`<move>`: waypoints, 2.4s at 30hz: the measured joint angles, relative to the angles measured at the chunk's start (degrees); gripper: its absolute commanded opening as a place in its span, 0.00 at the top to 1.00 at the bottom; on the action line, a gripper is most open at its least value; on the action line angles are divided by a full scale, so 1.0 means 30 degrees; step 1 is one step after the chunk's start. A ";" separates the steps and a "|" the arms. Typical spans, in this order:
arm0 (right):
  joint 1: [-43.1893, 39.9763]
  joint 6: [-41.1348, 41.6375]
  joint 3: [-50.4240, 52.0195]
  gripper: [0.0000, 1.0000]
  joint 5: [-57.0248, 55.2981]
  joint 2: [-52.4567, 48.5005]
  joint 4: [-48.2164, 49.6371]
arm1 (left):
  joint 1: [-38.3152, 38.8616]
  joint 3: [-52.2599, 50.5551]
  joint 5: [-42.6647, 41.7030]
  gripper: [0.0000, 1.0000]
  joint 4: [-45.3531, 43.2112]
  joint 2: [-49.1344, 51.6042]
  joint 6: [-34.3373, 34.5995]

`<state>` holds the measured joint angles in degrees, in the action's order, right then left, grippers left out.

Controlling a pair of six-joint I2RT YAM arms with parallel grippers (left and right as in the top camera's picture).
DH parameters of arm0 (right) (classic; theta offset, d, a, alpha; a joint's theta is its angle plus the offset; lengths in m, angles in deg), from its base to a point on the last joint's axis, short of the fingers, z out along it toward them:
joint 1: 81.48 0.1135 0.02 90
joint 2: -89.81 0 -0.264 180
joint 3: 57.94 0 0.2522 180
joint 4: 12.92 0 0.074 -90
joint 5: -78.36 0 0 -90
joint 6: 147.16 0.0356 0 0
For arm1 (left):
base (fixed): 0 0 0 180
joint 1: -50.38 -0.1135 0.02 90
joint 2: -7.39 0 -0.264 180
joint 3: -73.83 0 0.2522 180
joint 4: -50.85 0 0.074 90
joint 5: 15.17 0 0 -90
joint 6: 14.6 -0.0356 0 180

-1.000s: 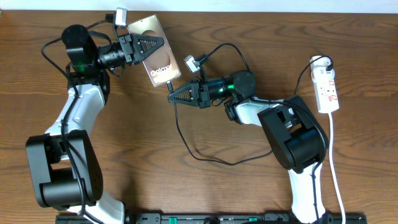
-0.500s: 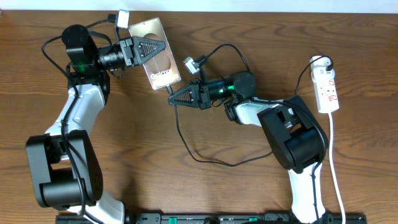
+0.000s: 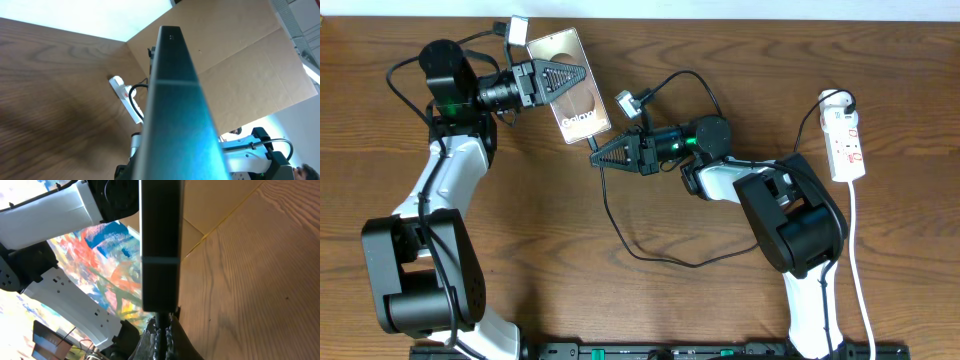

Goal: Plug charger to phone and switch on socket
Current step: 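Push the connector up into the phone port with the right gripper, then open the right gripper and move it away toward the power strip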

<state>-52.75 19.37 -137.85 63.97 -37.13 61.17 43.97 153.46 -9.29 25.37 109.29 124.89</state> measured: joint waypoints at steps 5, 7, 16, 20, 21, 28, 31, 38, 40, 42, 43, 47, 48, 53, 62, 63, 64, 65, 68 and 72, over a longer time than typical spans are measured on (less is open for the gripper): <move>0.0000 -0.0146 0.0000 0.99 0.0007 -0.0029 0.0000 | 0.0000 -0.0087 0.0007 0.93 -0.0007 0.0000 -0.0007; 0.0000 -0.0153 0.0007 0.99 0.0007 -0.0029 0.0000 | 0.0000 -0.0102 0.0007 0.93 -0.0007 0.0000 -0.0007; -0.0073 -0.0372 -0.0029 0.46 -0.1428 -0.0029 0.0029 | 0.0087 -0.0430 -0.0415 0.92 0.0131 0.0000 -0.0015; -0.0131 -0.0452 -0.0036 0.14 -0.2033 -0.0029 0.0036 | 0.0197 -0.0576 -0.0583 0.93 0.0131 0.0000 -0.0022; -0.0131 -0.0466 -0.0036 0.08 -0.2076 -0.0029 0.0044 | 0.0197 -0.0576 -0.0590 0.93 0.0131 0.0000 -0.0022; -0.0131 -0.0503 -0.0036 0.01 -0.2098 -0.0029 0.0044 | 0.0197 -0.0576 -0.0510 0.93 0.0131 0.0000 -0.0015; -0.0168 -0.0503 -0.0036 0.01 -0.1938 -0.0029 0.0044 | 0.0102 -0.0576 -0.0510 0.93 0.0138 0.0000 -0.0015; -0.1202 -0.0525 -0.0036 0.01 -0.0430 -0.0029 -0.0124 | -0.2528 -0.0576 -0.0845 0.93 0.0138 0.0000 0.0350; -0.2069 -0.0750 -0.0044 0.01 0.0080 -0.0029 -0.1297 | -0.3847 -0.0576 -0.1086 0.93 0.0204 0.0000 0.0641; -0.2426 -0.0947 -0.0044 0.01 0.0284 -0.0029 -0.2790 | -0.4320 -0.0576 -0.1217 0.93 0.0743 0.0000 0.0736; -0.2616 -0.1064 -0.0044 0.01 0.0350 -0.0036 -0.3898 | -0.4561 -0.0590 -0.1304 0.93 0.1144 0.0000 0.0860; -0.2805 -0.1384 -0.0044 0.01 0.0474 -0.0036 -0.5129 | -0.4685 -0.0597 -0.1406 0.93 0.1282 0.0000 0.0991; -0.2805 -0.1406 -0.0044 0.01 0.0459 -0.0036 -0.5209 | -0.4663 -0.0597 -0.1413 0.93 0.1304 0.0000 0.0998; -0.2805 -0.1661 -0.0044 0.01 0.0189 -0.0036 -0.6295 | -0.4590 -0.0597 -0.1435 0.92 0.1304 0.0000 0.1005; -0.2820 -0.3373 -0.0058 0.01 -0.2295 -0.0036 -1.0520 | -0.4532 -0.0597 -0.1362 0.93 0.1304 0.0000 0.0998; -0.2849 -0.3701 -0.0058 0.01 -0.2616 -0.0029 -1.0936 | -0.4481 -0.0597 -0.1355 0.93 0.1290 0.0000 0.0991; -0.2900 -0.4124 -0.0058 0.01 -0.3053 -0.0029 -1.1395 | -0.4422 -0.0597 -0.1355 0.93 0.1297 0.0000 0.0991; -0.3045 -0.4524 -0.0058 0.01 -0.3490 -0.0029 -1.1876 | -0.4357 -0.0597 -0.1355 0.92 0.1297 0.0000 0.0991; -0.3694 -0.5406 -0.0058 0.01 -0.4488 -0.0029 -1.2611 | -0.4058 -0.0597 -0.1282 0.93 0.1290 0.0000 0.0991; -0.5268 -0.6018 -0.0204 0.01 -0.5136 0.0022 -1.3442 | -0.3643 -0.0597 -0.1202 0.93 0.1297 0.0000 0.0984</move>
<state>-68.56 1.31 -138.46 48.56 -37.06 20.84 33.04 151.67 -12.90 29.26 109.29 127.84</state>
